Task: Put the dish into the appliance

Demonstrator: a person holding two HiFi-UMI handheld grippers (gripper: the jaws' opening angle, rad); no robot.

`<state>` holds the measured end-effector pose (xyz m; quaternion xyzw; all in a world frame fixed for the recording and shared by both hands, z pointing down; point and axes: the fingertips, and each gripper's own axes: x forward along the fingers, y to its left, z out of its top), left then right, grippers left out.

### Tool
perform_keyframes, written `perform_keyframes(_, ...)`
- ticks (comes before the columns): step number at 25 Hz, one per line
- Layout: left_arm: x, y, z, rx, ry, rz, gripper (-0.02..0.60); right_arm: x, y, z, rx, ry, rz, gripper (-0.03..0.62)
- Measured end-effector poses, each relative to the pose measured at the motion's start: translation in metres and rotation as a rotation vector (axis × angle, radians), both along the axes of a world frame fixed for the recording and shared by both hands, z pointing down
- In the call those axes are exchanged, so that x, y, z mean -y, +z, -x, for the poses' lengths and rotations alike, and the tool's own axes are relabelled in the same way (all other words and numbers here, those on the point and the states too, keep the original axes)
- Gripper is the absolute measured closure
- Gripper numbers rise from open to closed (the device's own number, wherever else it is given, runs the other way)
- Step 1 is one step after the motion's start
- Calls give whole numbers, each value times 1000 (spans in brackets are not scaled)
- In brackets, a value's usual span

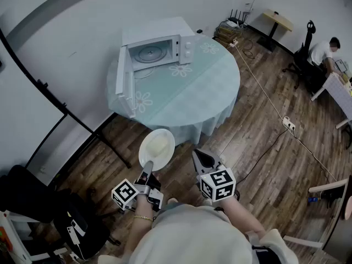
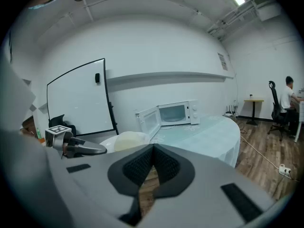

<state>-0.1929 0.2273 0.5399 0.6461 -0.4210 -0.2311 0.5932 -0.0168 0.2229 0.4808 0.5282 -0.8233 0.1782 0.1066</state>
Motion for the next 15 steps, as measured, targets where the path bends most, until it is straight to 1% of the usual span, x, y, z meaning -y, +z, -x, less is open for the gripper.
perform_keyframes(4, -15, -5, -1, -11, -11, -18, 532, -23, -5, 1, 1, -19, -12, 589)
perform_keyframes(8, -22, -6, -3, -8, -8, -10, 532, -38, -3, -2, -2, -13, -6, 589)
perform_keyframes(13, -20, -7, 0, -12, 3, -12, 532, -37, -1, 5, -14, -11, -2, 589)
perform_keyframes(15, -17, -7, 3, -24, 6, -8, 532, -35, 0, 11, -1, -12, 5, 589)
